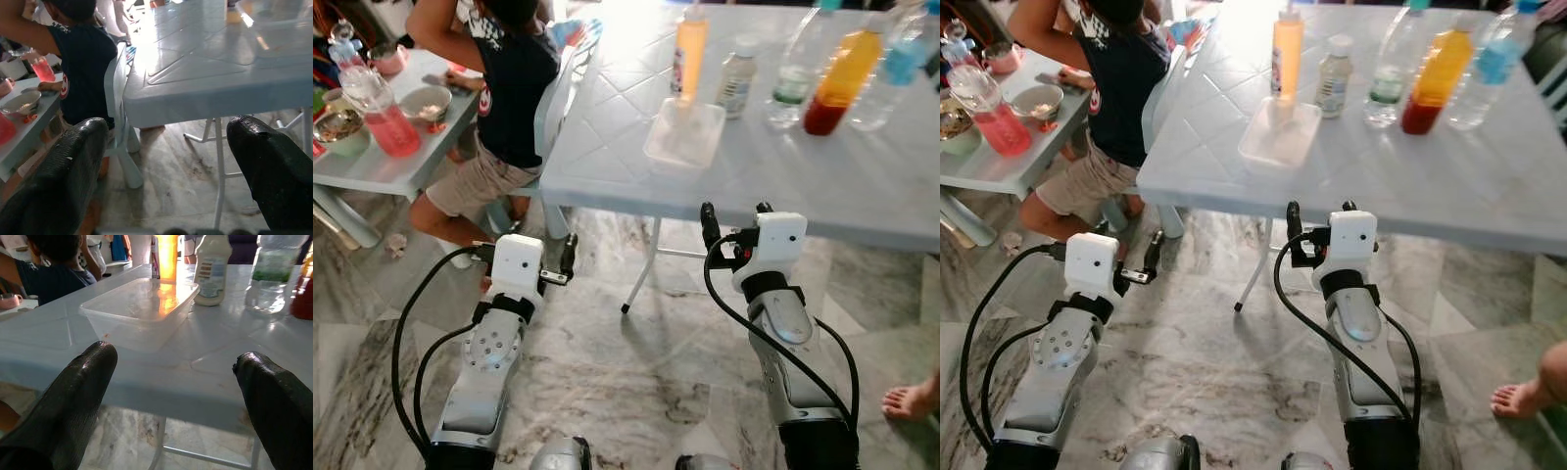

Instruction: Restocking fridge

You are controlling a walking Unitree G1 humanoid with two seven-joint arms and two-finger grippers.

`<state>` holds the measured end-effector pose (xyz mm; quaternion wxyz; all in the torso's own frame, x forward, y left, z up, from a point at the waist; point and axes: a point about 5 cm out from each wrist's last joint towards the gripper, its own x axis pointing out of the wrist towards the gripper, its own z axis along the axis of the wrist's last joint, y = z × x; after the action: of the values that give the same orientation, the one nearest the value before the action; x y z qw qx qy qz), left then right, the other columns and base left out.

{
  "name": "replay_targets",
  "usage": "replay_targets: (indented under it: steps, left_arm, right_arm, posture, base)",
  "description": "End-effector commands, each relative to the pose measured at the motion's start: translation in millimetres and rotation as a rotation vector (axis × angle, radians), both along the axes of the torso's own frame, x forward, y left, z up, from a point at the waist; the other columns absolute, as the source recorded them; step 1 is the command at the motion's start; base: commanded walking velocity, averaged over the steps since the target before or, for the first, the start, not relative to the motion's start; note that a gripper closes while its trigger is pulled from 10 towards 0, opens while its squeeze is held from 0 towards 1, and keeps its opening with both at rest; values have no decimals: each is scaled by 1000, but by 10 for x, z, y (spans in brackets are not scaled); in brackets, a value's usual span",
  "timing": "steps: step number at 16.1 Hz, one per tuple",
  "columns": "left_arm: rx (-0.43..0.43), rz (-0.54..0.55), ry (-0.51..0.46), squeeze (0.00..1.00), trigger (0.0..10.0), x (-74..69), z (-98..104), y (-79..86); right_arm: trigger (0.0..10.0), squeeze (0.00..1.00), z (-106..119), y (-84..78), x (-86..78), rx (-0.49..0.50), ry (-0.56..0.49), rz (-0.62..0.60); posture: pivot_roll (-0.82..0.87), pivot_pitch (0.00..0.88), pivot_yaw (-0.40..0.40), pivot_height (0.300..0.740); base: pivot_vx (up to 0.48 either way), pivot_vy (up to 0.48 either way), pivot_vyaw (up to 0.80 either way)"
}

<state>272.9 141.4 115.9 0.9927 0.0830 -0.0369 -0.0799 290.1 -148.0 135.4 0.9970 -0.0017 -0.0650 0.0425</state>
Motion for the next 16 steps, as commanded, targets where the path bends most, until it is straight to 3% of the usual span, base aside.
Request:
replay_targets:
  steps: [1, 4, 7, 10, 12, 16]
  left_arm:
    - [17, 32, -2, 0, 10000, -18, -11, 65]
    - [4, 115, 16, 0, 10000, -82, -53, 231]
    - [13, 158, -11, 0, 10000, -143, 0, 364]
    - [30, 169, -31, 0, 10000, -96, 62, 417]
    - [23, 200, -15, 0, 10000, -27, 29, 403]
    - [38, 202, -8, 0, 10000, -44, 15, 415]
  right_arm:
    - [10000, 0, -6, -75, -63, -1, 2, -36]
    - [10000, 0, -97, -167, -245, -11, 29, -64]
    - [10000, 0, -29, -187, -324, -74, -6, -56]
    - [10000, 0, 0, -196, -248, -57, -12, -69]
    - [10000, 0, 72, -225, -114, -34, -33, -65]
    - [10000, 0, 198, -65, 36, 3, -68, 6]
  posture:
    - [20, 110, 50, 740]
    - [5, 90, 63, 740]
    - [-1, 62, 64, 740]
    - [0, 57, 70, 740]
    - [26, 53, 89, 740]
    - [28, 70, 84, 740]
  base:
    - [368, 0, 0]
    - [330, 0, 0]
    - [89, 0, 0]
    - [0, 0, 0]
    - [0, 0, 0]
    - [0, 0, 0]
